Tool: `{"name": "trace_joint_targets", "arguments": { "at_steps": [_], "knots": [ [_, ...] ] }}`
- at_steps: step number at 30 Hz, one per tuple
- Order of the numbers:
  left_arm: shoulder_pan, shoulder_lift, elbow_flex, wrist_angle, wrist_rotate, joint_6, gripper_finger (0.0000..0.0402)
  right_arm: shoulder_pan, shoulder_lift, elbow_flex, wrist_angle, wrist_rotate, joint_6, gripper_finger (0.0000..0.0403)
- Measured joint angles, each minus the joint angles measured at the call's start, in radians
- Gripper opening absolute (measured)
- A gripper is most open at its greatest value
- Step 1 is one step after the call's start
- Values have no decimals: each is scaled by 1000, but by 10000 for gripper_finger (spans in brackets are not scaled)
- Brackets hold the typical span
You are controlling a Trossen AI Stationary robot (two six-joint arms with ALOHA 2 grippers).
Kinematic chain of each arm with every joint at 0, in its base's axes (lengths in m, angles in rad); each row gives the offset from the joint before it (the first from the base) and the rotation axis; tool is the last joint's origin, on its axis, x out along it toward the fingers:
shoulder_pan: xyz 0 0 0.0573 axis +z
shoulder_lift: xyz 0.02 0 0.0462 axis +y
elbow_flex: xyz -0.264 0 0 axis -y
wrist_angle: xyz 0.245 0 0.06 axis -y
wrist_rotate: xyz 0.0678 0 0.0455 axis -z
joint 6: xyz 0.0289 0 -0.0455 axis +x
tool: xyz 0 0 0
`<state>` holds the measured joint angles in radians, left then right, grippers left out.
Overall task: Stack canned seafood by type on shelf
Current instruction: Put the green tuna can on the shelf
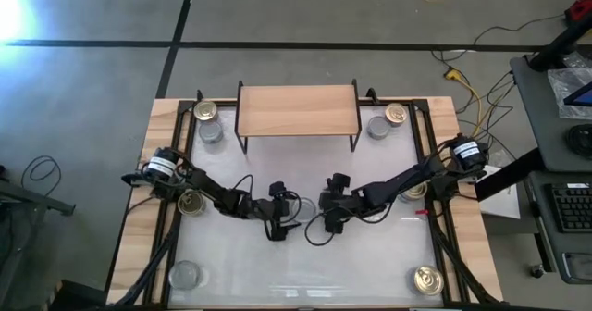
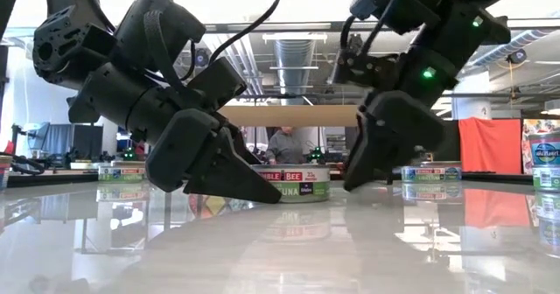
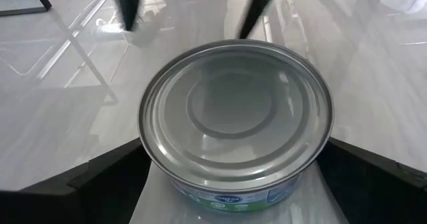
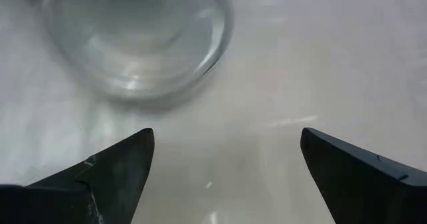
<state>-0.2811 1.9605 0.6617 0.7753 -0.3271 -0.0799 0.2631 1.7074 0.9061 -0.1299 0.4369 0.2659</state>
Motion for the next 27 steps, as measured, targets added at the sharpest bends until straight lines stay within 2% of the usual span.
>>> {"name": "trace_joint_targets", "arguments": {
  "at_steps": [12,27],
  "knots": [
    [0,22,28,-3,-5,-5,400,-40,11,-6,113,12,-99,368],
    [3,44,41,48,-2,-9,399,-55,47,-6,143,43,-98,368]
  ]
}}
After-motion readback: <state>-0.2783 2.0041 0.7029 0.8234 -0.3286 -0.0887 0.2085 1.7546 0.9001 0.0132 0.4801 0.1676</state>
